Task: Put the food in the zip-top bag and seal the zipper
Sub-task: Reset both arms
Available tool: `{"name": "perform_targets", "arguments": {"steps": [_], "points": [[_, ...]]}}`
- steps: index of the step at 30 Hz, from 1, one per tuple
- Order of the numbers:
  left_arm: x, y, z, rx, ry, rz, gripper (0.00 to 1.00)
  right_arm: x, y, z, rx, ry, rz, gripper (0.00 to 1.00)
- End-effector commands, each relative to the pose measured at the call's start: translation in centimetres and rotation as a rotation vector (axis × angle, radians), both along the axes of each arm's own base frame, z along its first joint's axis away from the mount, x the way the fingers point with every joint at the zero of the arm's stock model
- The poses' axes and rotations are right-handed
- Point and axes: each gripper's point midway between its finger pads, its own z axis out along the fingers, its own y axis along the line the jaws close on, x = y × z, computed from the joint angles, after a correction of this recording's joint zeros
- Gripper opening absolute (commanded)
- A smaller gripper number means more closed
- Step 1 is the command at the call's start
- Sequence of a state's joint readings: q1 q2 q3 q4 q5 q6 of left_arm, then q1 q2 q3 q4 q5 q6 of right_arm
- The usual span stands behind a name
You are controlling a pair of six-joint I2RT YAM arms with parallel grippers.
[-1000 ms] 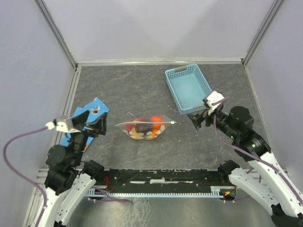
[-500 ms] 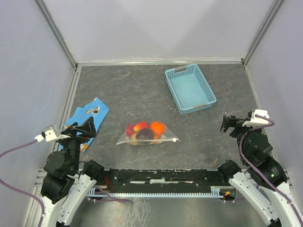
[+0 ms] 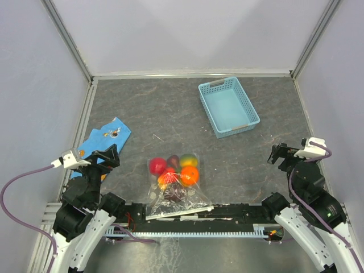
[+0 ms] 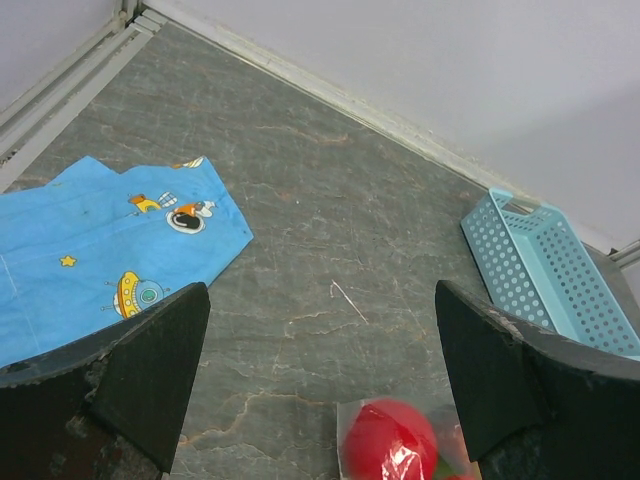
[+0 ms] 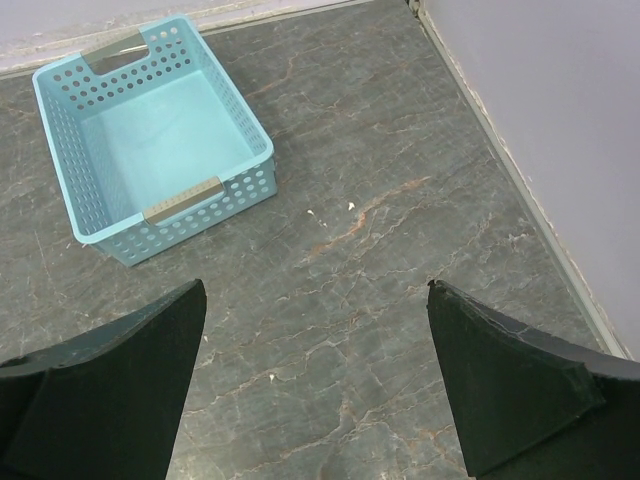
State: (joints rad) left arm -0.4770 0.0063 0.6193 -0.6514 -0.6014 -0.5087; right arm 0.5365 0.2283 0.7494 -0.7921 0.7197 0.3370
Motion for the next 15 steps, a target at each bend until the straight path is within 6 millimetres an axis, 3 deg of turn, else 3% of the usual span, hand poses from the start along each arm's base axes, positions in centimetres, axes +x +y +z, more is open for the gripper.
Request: {"name": "perform_targets", "arguments": {"steps": [1,15], "points": [[0.0,0.3,0.6,-0.058,-0.028,0.029,0.99,0.2,-0.3,0.5,0.009,-0.016,-0.032,0.99],[0.0,0.3,0.5,-0.057,-0.026,0.028,0.99,1.5,0.5,0.8,-0.001,-0.022,-0.017,0.99]]}}
